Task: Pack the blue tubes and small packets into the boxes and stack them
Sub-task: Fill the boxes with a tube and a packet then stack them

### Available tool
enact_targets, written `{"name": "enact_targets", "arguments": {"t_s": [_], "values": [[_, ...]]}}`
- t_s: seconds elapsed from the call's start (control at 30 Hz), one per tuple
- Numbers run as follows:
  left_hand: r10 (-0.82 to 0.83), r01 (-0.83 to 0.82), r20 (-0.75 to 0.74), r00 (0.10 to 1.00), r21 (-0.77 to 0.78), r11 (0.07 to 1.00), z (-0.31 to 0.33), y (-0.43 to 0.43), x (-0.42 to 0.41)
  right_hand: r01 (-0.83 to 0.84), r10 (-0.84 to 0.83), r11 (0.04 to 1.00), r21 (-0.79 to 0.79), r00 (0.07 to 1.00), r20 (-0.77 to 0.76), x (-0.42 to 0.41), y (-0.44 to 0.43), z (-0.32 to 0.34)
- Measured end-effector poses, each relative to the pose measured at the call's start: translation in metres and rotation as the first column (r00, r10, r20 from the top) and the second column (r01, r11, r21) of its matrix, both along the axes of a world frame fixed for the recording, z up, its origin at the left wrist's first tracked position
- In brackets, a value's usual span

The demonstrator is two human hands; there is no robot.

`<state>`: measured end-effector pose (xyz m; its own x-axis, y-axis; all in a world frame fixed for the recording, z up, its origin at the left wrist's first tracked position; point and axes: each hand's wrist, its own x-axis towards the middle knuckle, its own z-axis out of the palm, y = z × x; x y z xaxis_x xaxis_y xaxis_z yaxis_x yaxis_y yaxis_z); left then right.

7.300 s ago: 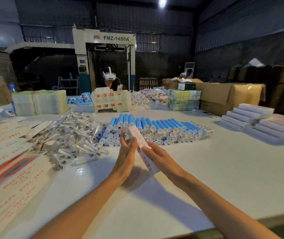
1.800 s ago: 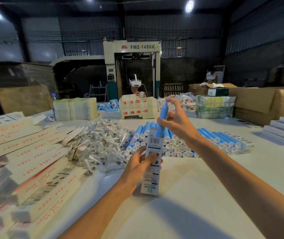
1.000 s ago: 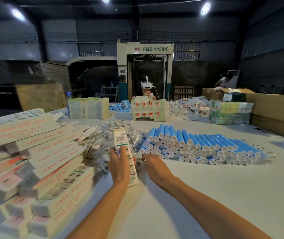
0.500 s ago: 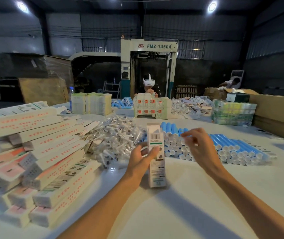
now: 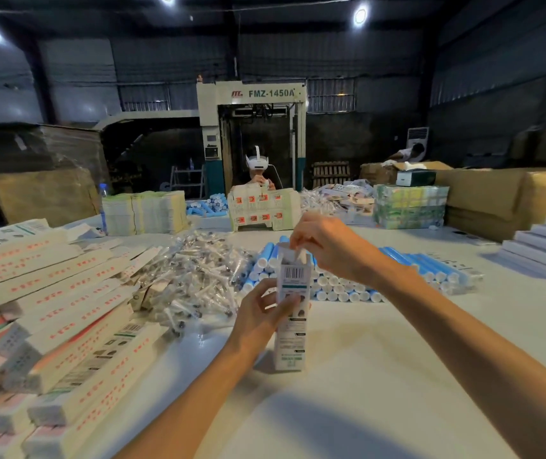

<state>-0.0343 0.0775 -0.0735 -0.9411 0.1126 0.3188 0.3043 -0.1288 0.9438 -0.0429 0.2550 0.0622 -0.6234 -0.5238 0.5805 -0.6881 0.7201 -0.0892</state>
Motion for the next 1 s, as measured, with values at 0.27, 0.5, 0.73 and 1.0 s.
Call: {"name": "enact_targets", "arguments": {"t_s": [0.27,0.5,0.73,1.0], "values": [[0.010,-0.012,-0.046,0.999,-0.033,0.999,0.001,-0.001,0.005,0.000,0.055,0.946,-0.324,0.986,0.160,-0.003,-0.016,-0.021],[0.052,-0.051,-0.028,0.998,0.031,0.998,0.003,-0.003,0.006,-0.039,0.067,0.949,-0.314,0.995,0.080,-0.003,-0.004,-0.055],[0.032,-0.023,-0.184,0.982,0.047,0.999,0.005,0.001,0.014,-0.068,0.293,0.699,-0.712,0.936,0.197,0.007,0.002,-0.106],[0.018,-0.054,-0.289,0.957,-0.120,0.991,0.007,-0.003,0.010,-0.098,0.432,0.587,-0.803,0.877,0.209,0.004,0.001,-0.120]]}}
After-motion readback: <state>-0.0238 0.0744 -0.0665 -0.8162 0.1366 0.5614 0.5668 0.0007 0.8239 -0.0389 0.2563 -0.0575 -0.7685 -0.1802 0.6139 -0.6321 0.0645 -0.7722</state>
